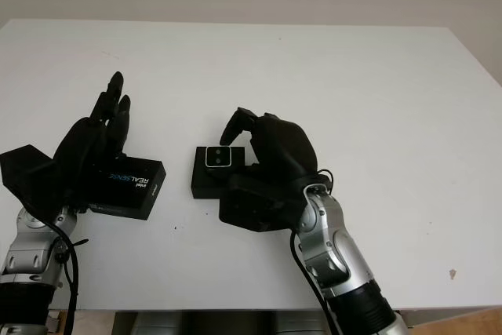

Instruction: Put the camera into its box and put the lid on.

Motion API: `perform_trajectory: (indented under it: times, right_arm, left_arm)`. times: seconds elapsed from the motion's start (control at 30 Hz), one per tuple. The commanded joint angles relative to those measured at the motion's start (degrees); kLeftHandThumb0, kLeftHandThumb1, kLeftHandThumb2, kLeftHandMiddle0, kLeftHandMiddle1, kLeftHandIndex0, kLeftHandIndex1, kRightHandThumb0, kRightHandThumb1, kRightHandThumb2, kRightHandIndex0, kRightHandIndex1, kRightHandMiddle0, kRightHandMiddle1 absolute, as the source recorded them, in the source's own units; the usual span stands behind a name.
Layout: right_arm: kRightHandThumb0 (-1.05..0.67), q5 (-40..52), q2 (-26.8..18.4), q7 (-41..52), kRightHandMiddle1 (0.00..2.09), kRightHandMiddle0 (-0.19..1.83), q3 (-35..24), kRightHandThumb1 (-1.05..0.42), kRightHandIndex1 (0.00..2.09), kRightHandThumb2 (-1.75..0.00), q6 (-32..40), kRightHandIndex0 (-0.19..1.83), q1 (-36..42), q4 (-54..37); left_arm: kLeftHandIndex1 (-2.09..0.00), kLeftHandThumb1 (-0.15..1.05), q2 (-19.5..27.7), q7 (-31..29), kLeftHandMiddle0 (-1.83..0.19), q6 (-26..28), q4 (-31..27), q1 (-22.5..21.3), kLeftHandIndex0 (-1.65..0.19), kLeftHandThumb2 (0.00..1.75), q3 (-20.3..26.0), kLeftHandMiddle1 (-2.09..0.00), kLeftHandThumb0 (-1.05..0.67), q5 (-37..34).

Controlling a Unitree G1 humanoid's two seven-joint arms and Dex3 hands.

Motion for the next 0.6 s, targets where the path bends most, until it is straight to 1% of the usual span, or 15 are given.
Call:
perform_trajectory:
  times: [0.0, 0.37, 0.57]
  right_arm:
    - [-0.35, -0.5, -0.4, 0.1, 1.39, 0.46, -0.3, -0.93, 0.60, -0.05, 0.2, 0.33, 0.3, -2.0]
    - [-0.35, -1.8, -0.3, 0.4, 1.39, 0.49, 0.0, -0.92, 0.60, -0.05, 0.0, 0.35, 0.8, -1.8]
    - [-0.36, -1.9, -0.1, 0.9, 1.43, 0.46, 0.5, -0.94, 0.59, -0.06, 0.2, 0.34, 0.6, -0.2]
  left_arm:
    - [0.00, 1.05, -0.4, 0.0, 0.19, 0.0, 0.1, -0.6, 0.19, 0.58, -0.4, 0.00, -0.88, 0.1]
    - [0.00, 1.05, -0.5, 0.6, 0.19, 0.8, -0.6, -0.3, 0.19, 0.57, -0.6, 0.00, -0.88, 0.4]
    - [0.00, 1.05, -0.5, 0.5, 0.19, 0.8, -0.8, 0.0, 0.19, 0.57, -0.6, 0.00, -0.88, 0.4]
